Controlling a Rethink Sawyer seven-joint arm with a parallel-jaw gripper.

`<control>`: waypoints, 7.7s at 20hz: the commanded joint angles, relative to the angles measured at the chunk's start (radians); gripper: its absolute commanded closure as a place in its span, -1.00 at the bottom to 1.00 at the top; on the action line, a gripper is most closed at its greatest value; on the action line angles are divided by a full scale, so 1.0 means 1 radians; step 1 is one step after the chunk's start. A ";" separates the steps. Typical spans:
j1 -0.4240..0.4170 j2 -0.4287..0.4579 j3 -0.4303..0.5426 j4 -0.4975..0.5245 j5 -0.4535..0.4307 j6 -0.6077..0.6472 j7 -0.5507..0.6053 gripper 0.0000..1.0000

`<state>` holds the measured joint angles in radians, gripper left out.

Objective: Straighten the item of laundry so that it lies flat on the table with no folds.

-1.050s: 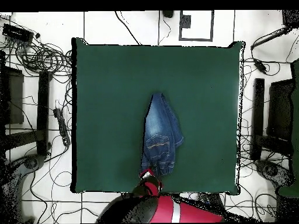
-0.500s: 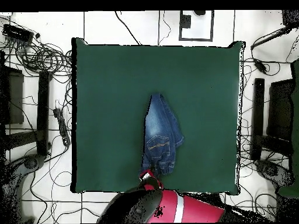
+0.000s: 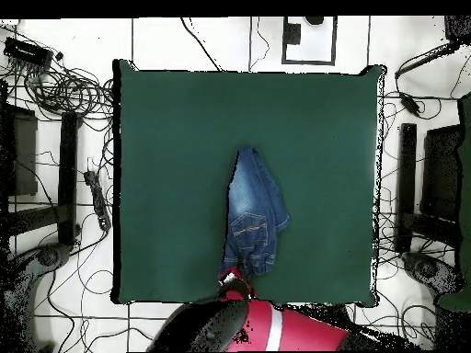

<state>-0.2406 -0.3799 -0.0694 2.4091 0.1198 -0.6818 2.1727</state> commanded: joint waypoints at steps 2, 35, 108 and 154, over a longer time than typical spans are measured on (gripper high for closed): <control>0.156 -0.094 0.095 0.076 0.125 0.144 0.230 1.00; 1.204 -0.706 -0.413 -0.042 0.318 1.130 0.660 1.00; 1.700 -0.549 -0.488 -0.639 0.493 1.775 2.062 1.00; 1.612 -0.299 -0.382 -0.767 0.554 1.617 2.081 1.00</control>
<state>1.4397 -0.7186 -0.5597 1.6113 0.6301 1.0207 4.1520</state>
